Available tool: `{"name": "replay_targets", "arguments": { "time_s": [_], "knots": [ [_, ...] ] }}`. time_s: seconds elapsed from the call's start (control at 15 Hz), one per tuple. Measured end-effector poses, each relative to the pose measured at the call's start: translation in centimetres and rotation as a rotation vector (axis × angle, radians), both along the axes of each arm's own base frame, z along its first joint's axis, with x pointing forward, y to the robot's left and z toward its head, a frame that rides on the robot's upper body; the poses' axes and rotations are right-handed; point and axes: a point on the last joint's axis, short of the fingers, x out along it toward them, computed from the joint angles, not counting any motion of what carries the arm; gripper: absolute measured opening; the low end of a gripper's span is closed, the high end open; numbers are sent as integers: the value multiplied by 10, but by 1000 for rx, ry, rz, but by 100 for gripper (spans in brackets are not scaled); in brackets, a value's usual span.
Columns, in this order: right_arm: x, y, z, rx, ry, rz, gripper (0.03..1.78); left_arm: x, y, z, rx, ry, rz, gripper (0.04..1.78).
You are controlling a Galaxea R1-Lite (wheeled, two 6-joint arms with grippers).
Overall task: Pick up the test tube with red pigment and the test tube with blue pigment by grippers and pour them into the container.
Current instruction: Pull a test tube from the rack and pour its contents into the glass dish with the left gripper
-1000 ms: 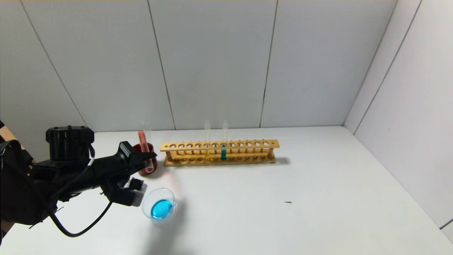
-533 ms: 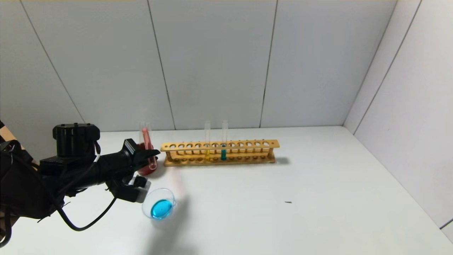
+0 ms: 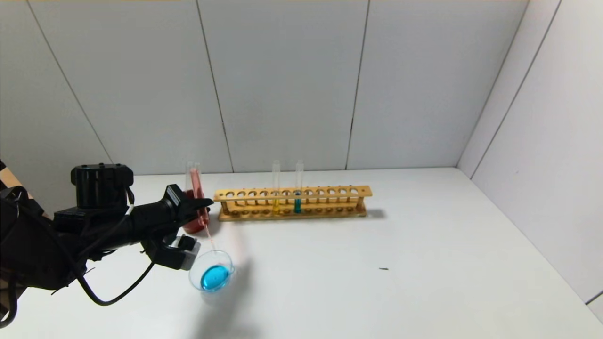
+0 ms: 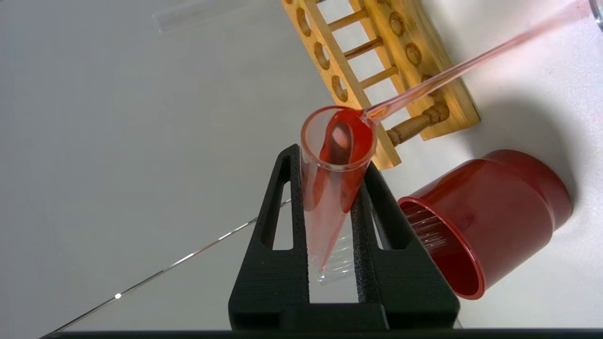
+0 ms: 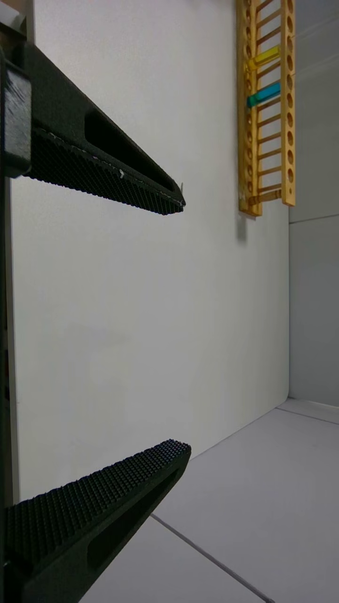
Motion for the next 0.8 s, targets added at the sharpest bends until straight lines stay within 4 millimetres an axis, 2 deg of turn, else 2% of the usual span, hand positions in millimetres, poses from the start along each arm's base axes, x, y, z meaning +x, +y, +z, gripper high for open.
{"name": "replay_targets", "arguments": {
  "time_s": [0.8],
  "knots": [
    [0,0,0,0,0,0,175,-6,1,-2,14,0,-12,31]
  ]
}}
